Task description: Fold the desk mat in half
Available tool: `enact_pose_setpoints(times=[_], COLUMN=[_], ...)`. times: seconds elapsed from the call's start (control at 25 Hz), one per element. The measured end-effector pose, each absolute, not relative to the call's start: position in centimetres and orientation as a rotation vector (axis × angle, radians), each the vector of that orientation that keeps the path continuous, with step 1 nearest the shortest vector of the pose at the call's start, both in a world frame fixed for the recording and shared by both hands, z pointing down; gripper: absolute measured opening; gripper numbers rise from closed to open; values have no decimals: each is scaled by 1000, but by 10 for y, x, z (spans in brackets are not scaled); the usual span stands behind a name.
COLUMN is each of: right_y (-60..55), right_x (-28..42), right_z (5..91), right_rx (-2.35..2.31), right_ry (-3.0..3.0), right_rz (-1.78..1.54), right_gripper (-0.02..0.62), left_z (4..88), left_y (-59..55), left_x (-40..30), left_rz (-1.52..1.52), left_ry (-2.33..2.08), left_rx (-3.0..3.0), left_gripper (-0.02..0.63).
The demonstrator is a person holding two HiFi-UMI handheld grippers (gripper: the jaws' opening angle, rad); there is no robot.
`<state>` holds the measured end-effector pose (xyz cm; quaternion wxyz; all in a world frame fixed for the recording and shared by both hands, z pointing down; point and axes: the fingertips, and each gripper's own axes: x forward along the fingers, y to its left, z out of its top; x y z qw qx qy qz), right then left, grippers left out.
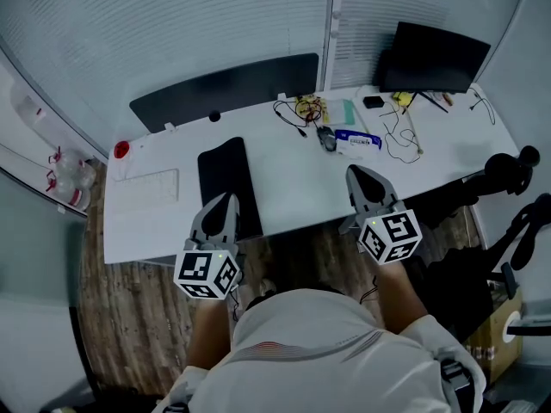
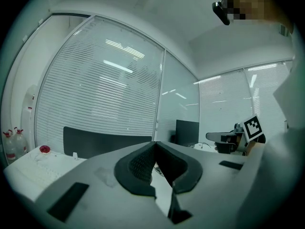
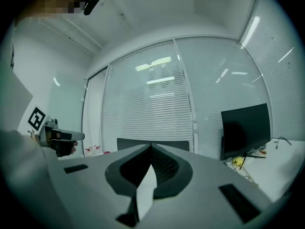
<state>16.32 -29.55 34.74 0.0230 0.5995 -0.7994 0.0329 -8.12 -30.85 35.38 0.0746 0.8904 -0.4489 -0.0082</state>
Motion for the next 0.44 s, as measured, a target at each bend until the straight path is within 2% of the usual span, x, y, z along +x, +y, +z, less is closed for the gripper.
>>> enact_pose_setpoints(times=[0.44], right_y=[-291], right_x=[157], right_z=[354], right_rx=[1807], right_ry=[-2488], right_rz=[119], right_gripper=[52], left_z=[355], left_y=[-297], left_x=[-78], left_rz=[-12], left_ry=[-1345], left_rx=[2667], left_gripper=[12])
